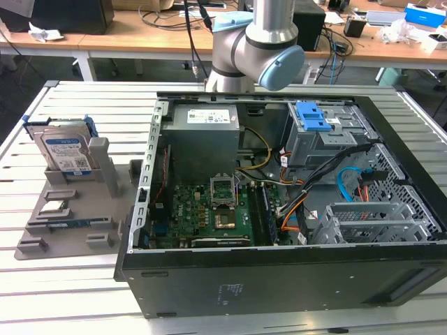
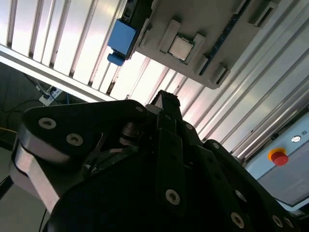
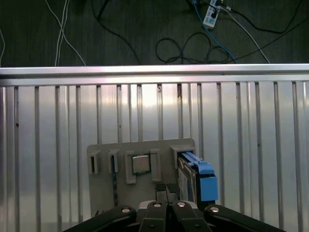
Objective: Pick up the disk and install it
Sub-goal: 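Pick up the disk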
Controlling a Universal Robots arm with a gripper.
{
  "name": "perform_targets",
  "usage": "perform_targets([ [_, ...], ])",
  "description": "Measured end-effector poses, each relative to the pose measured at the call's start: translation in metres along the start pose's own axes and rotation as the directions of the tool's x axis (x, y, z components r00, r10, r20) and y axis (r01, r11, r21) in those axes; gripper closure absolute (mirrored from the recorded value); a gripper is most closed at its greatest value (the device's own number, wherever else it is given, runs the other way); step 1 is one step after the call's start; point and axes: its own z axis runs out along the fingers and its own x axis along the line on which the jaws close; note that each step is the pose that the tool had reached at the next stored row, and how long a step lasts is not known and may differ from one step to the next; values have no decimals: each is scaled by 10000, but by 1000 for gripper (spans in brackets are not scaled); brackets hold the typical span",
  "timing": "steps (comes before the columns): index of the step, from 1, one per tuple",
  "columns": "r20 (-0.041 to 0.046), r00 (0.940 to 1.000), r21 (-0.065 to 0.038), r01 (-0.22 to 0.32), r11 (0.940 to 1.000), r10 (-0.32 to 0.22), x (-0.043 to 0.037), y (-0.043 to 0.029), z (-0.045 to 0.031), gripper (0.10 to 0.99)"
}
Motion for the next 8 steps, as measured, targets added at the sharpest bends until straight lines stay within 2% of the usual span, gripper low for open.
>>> perform_targets([
  [1,0,10000,0,1,10000,-1,0,0,0,973],
  [3,0,10000,0,4,10000,-4,0,0,0,851],
  [5,-1,10000,0,6,10000,-6,0,0,0,851],
  [7,-1,10000,0,10,10000,-10,0,0,0,604],
  [8,-1,10000,0,12,10000,-12,0,0,0,604],
])
